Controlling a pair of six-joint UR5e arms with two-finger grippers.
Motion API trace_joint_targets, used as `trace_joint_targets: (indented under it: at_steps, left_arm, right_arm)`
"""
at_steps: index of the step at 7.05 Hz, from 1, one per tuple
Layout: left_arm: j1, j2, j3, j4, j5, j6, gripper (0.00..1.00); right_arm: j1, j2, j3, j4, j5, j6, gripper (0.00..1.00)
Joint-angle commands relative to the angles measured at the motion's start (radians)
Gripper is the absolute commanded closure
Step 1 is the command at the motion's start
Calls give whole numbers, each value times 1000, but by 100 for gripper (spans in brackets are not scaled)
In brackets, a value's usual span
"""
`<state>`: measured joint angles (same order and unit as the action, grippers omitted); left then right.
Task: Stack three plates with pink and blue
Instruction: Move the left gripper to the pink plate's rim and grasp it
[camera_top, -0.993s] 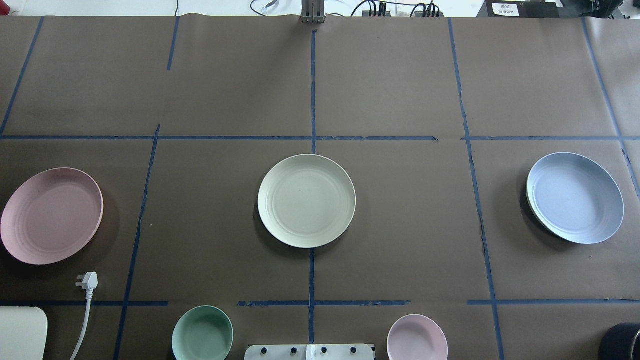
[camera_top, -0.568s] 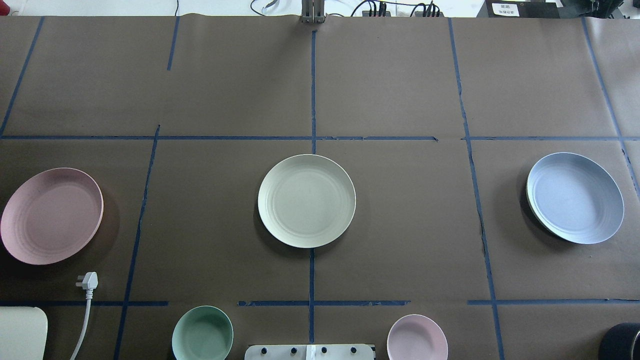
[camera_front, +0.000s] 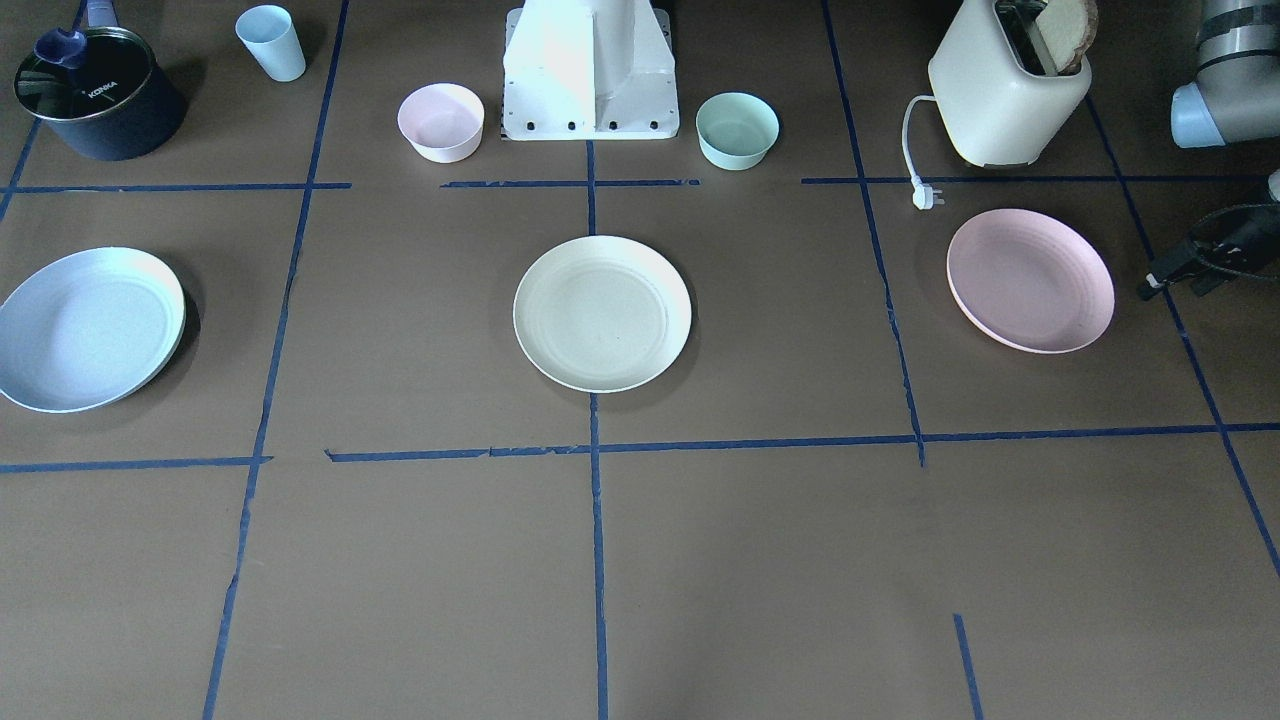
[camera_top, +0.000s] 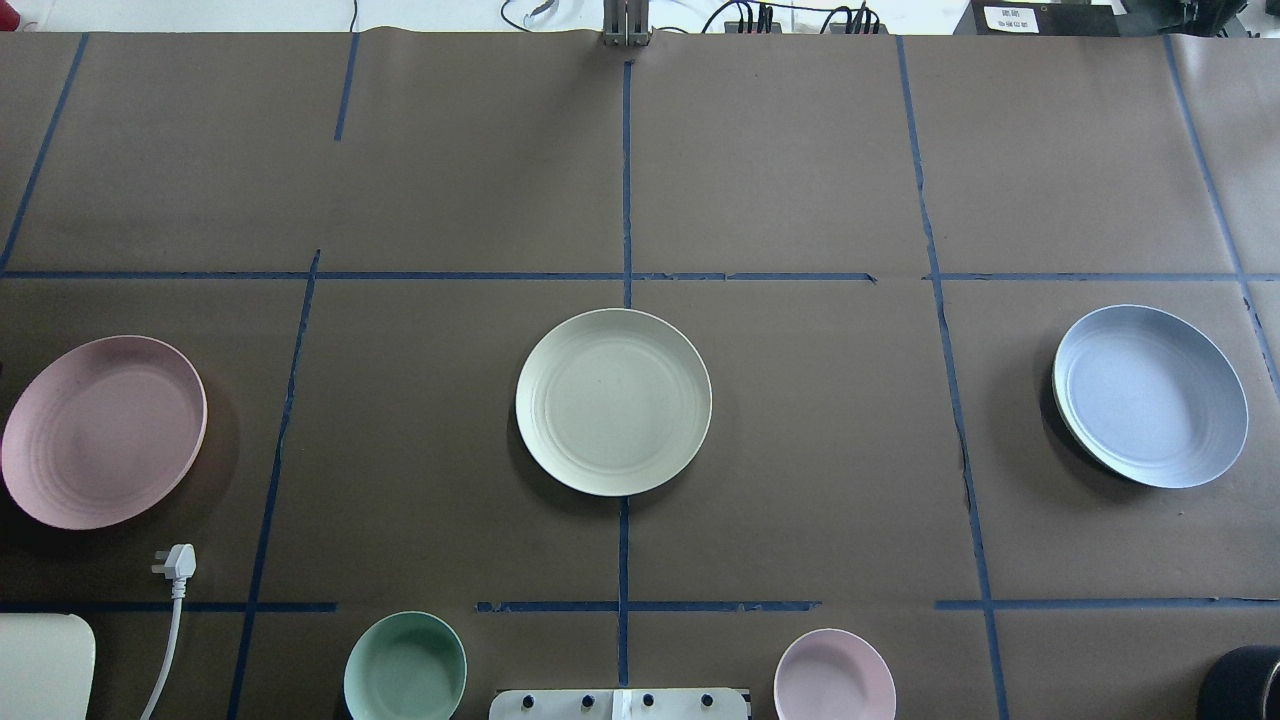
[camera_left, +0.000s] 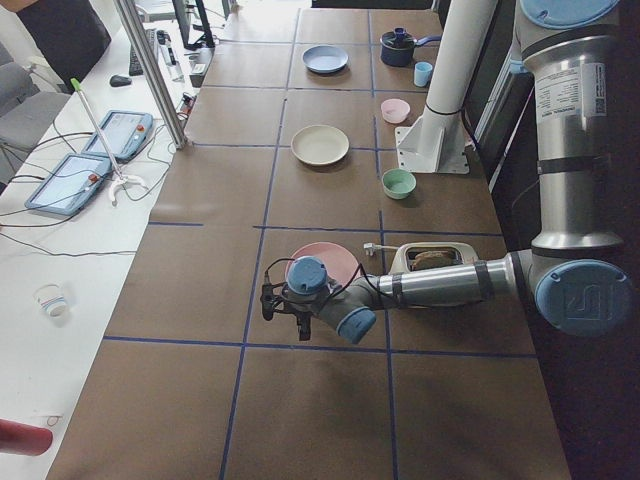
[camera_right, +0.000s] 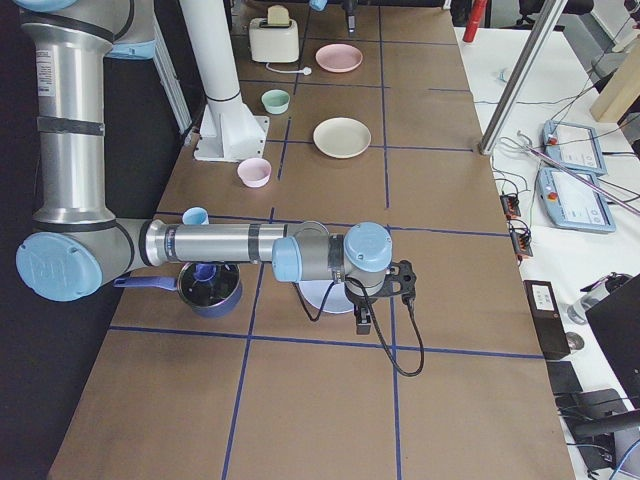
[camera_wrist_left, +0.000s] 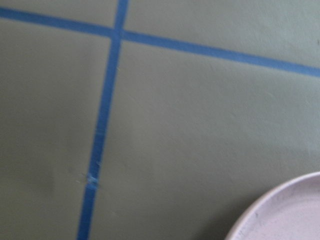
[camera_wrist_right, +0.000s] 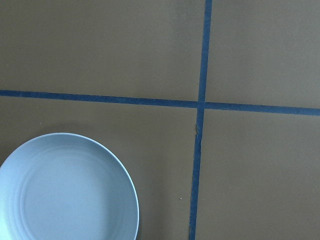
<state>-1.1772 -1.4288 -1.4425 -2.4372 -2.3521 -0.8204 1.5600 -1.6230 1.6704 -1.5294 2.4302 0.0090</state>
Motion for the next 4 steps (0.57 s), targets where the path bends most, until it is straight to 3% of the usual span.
trace_joint_targets:
  at_steps: [1,4]
  left_arm:
    - [52,-1,2,-13,-1,-16,0]
    - [100,-4,1,-13,-1,-14,3]
  right_arm:
    - [0,-3,0,0,0,-1,0]
    - [0,-5,-4,0,-2,-1,0]
